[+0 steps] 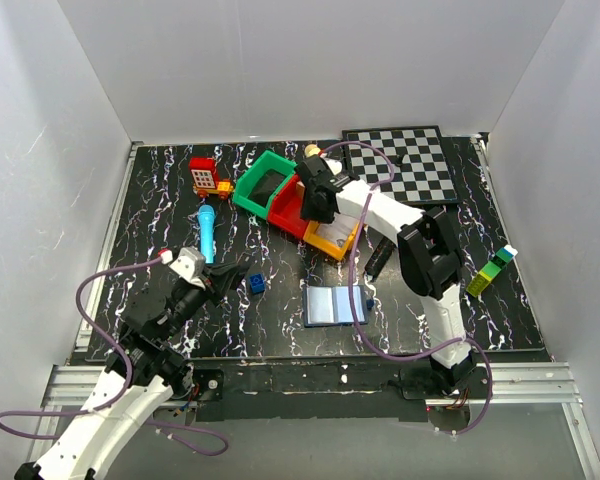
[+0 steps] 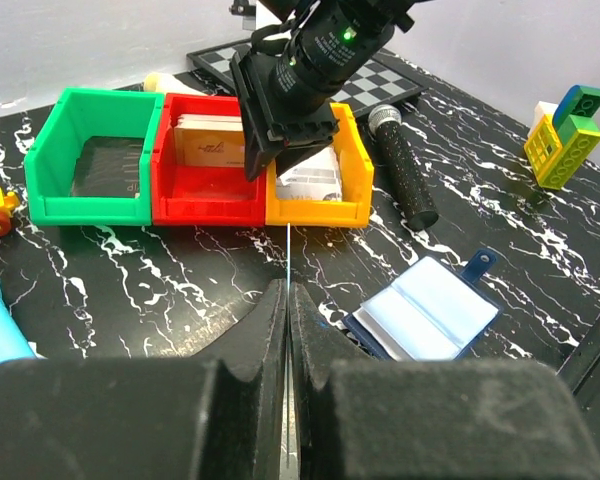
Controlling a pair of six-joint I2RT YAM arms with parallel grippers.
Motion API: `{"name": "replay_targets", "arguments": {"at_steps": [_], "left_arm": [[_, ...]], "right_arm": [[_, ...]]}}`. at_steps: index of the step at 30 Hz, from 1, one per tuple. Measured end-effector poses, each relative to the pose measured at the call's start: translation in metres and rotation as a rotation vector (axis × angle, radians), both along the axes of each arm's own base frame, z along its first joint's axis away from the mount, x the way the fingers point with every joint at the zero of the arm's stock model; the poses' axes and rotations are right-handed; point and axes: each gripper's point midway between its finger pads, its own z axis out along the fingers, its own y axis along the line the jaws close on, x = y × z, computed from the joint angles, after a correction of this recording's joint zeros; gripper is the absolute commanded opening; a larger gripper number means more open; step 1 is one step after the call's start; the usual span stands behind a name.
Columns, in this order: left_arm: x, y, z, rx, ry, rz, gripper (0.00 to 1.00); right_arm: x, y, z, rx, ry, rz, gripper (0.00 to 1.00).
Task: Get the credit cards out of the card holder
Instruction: Adjust the storage box at the center of the board.
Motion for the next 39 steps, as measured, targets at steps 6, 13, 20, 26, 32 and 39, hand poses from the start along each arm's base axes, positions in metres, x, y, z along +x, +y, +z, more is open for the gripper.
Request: {"name": "replay_targets", "arguments": {"at_steps": [6,13,20,26,32,39], "left_arm": [[0.001,-0.006,-0.007,0.017,0.024,-0.024,0.00],[0.005,-0.014,-0.022,0.067,0.070,-0.061,0.00],[0.009,-0.024,-0.025,0.151,0.106,-0.115,0.00],[0.010,-0.031,-0.018,0.219,0.071,-0.173,0.00],[0.012,-0.040,-0.020,0.288,0.079,-0.242,0.00],[0.012,-0.045,-0.035,0.342,0.131,-0.287,0.00]], "right_arm": [[-0.016,-0.013,0.001,-0.030,0.011,0.047,0.31],[-0.042,-0.038,0.000,-0.088,0.032,0.145,0.28],[-0.056,-0.053,0.001,-0.130,0.034,0.221,0.22],[-0.063,-0.057,0.001,-0.140,0.026,0.272,0.22],[-0.067,-0.059,0.001,-0.148,0.025,0.311,0.21],[-0.069,-0.061,0.001,-0.150,0.024,0.330,0.30]]}}
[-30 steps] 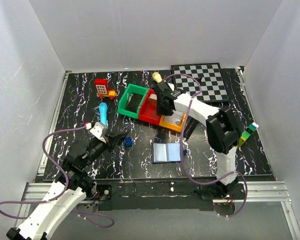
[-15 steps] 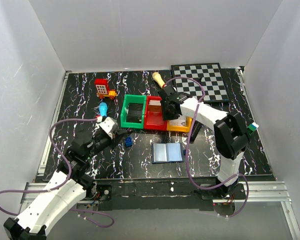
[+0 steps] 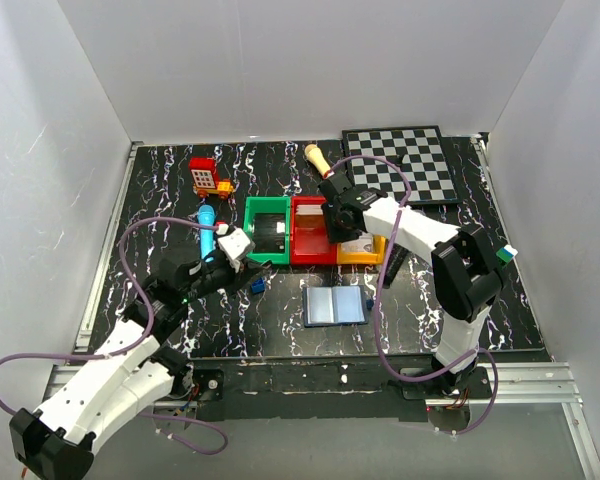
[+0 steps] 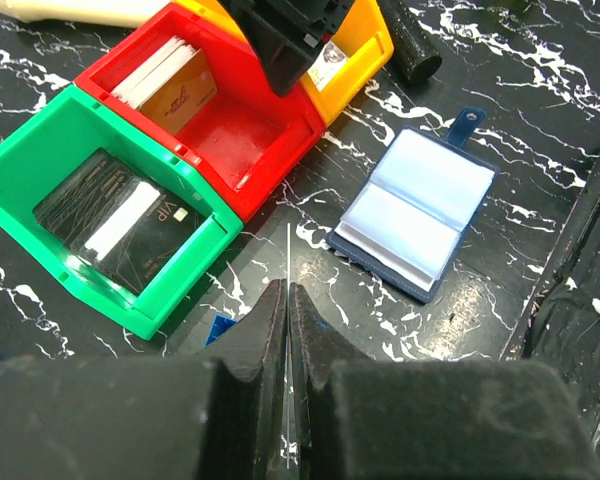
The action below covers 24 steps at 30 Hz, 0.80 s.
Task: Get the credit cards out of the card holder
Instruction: Adjust the storage box at the center of the board, then place the credit card in the storage box.
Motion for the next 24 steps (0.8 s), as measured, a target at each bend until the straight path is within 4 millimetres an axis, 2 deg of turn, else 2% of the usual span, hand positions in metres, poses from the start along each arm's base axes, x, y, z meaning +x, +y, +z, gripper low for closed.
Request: {"name": "replay_targets", "arguments": {"at_steps": [4,6,8,12,18,21,24], "left_arm": [[0.003,-0.002,-0.002,0.019,0.029,0.000,0.00],[0.006,-0.004,0.000,0.023,0.039,-0.002,0.00],[0.008,-0.007,0.003,0.030,0.055,-0.009,0.00],[0.015,-0.014,0.008,0.040,0.080,-0.022,0.00],[0.026,-0.018,0.015,0.050,0.071,-0.057,0.00],[0.037,-0.015,0.015,0.049,0.058,-0.105,0.00],[0.057,-0.016,0.010,0.080,0.037,-0.162,0.00]], "right_arm": [[-0.003,-0.001,0.001,0.005,0.014,0.014,0.60],[-0.005,0.000,0.005,0.019,0.016,0.019,0.68],[-0.005,0.002,0.015,0.041,-0.001,0.025,0.72],[-0.011,0.001,0.047,0.104,-0.061,0.031,0.73],[-0.024,-0.003,0.101,0.221,-0.157,0.027,0.66],[-0.045,-0.009,0.112,0.297,-0.176,0.033,0.64],[-0.076,-0.021,0.108,0.369,-0.177,0.044,0.62]]}}
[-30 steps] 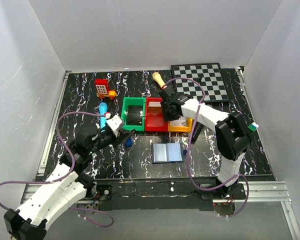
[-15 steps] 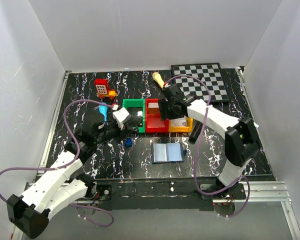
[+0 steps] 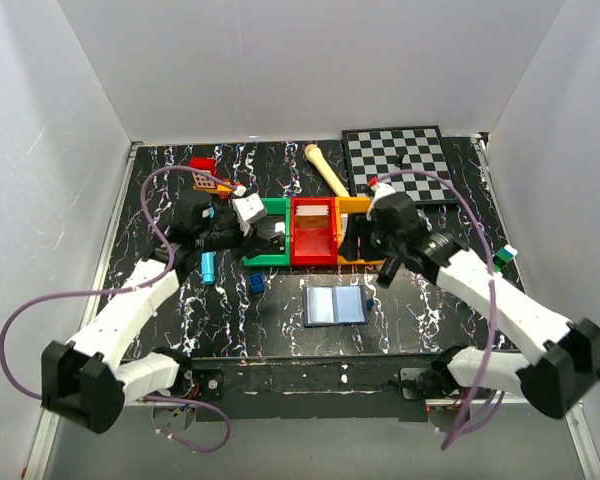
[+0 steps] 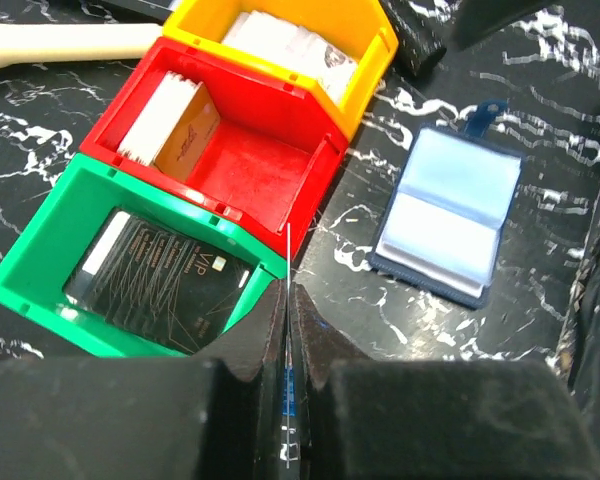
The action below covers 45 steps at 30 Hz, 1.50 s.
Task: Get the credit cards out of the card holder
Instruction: Place the credit card in the storage box.
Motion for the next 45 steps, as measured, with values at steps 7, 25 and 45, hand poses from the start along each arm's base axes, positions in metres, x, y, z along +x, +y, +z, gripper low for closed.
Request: {"name": "replay_targets", "arguments": {"at_steps": [7,25,45], "left_arm": [[0.018,-0.008,-0.030,0.051,-0.071,-0.226,0.00],[0.059,0.001,-0.077,0.110,-0.098,-0.378,0.00],[0.088,-0.001,-0.125,0.156,-0.045,-0.395,0.00]], "right_arm": [[-0.057,-0.023,-0.011,0.108,-0.001,0.051,0.61],[-0.110,-0.042,-0.014,0.215,-0.024,0.124,0.60],[-0.109,-0.046,-0.024,0.159,-0.019,0.140,0.60]]}}
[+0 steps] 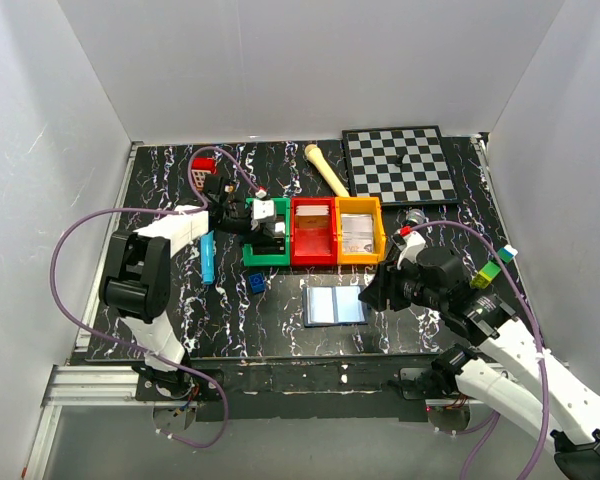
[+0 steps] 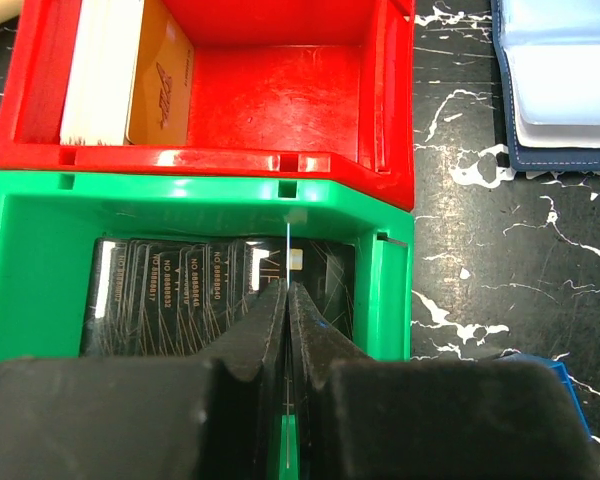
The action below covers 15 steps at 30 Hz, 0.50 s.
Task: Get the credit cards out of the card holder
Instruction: Place the credit card in the storage box.
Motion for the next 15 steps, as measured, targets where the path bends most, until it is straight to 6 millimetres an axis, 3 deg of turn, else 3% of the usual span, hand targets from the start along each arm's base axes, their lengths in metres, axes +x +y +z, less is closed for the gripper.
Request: {"name": "replay_targets", "arguments": {"at_steps": [6,15], "left_arm": [[-0.001,0.000,-0.014,0.007,0.037,-0.002,0.00],[-0.001,-0.001,-0.015,0.009,0.036,-0.004,0.00]], "right_arm": [[0.001,-0.001,-0.003,-0.014,0.003,-0.002,0.60],[0.002,-0.004,-0.002,-0.019,-0.010,-0.013,0.60]]}}
